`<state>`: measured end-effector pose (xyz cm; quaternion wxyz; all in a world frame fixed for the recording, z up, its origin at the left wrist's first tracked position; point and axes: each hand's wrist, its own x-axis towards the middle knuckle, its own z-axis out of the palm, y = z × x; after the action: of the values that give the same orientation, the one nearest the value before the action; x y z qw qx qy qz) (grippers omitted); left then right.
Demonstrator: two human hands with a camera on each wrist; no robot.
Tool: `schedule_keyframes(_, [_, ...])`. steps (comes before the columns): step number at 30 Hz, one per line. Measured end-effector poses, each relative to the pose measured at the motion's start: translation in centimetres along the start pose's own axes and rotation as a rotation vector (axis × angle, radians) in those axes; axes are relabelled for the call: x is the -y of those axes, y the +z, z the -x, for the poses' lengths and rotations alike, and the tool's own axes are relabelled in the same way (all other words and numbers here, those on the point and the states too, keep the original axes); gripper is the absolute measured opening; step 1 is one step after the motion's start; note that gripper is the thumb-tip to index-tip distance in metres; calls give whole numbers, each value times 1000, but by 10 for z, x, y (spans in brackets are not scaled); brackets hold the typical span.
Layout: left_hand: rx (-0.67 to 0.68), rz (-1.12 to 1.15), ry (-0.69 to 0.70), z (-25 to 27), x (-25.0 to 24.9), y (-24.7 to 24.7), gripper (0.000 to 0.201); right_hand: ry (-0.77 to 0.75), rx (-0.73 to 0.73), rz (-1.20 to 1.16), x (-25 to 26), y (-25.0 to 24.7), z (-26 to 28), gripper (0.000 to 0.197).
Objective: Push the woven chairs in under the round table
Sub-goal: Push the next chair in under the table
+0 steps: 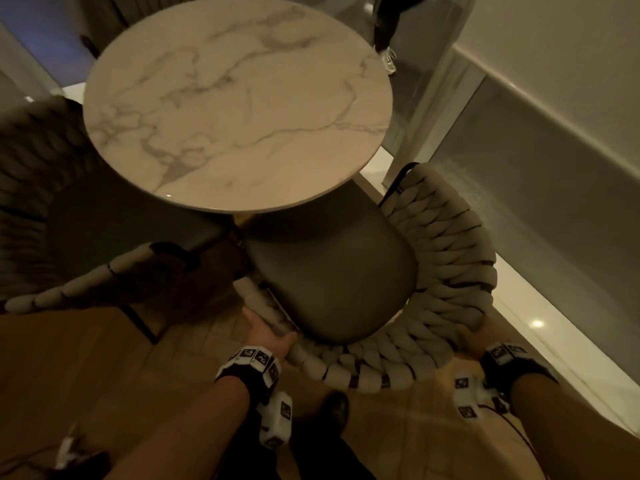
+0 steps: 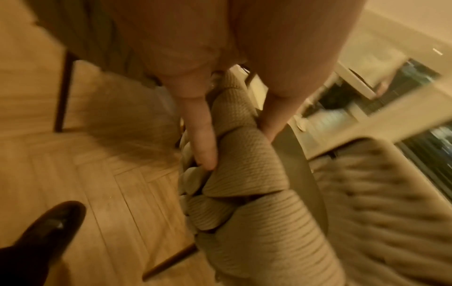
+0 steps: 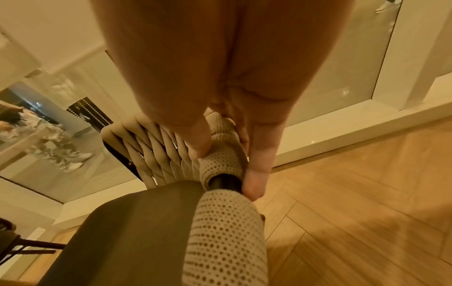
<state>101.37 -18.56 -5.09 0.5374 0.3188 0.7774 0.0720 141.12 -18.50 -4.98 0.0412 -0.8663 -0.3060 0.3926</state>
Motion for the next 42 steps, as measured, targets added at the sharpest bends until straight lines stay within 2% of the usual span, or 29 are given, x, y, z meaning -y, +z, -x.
schedule_keyframes(6, [-43,41,-29,-9,-14,-7,118,-31,-65,-22,6,1,-11,56])
schedule_keyframes(9, [-56,51,-49,-20,-21,-17,118,-89,-6,-42,22,-1,-10,38])
schedule_keyframes(11, [-77,55,-55,-26,-22,-22,119,-118,3,-96,31,1,-13,36])
schedule_keyframes(14, [-78,83,-84,-32,-20,-30,119,-62,23,-163,31,11,-28,56])
schedule_keyframes(16, [-72,114,-93,-36,-19,-35,117,-8,51,-201,4,23,-70,67])
schedule_keyframes(18, [-74,130,-94,-37,-19,-38,114,-20,100,-196,-12,23,-93,91])
schedule_keyframes(19, [-77,124,-91,-38,-17,-39,112,-18,96,-179,-21,24,-104,94])
schedule_keyframes(20, [-79,109,-87,-38,-15,-39,112,-17,95,-167,-28,29,-113,90])
schedule_keyframes(22, [-95,85,-71,-40,-9,-42,112,0,112,-156,-14,27,-88,88])
schedule_keyframes(24, [-107,92,-78,-42,-6,-48,114,22,127,-143,18,21,-40,84])
schedule_keyframes(27, [-107,104,-83,-44,-4,-55,113,-8,154,-111,27,22,-22,73])
schedule_keyframes(31, [-110,71,-46,-41,-3,-56,114,-28,112,-105,25,24,-21,64])
schedule_keyframes(34, [-131,-14,-7,-31,-2,-53,115,-7,30,-8,21,25,-26,55])
schedule_keyframes(38, [-159,-132,72,-24,3,-38,113,-34,1,99,4,30,-58,52])
schedule_keyframes(42, [-160,-177,44,-32,-1,-38,109,-29,-42,118,-3,35,-84,44])
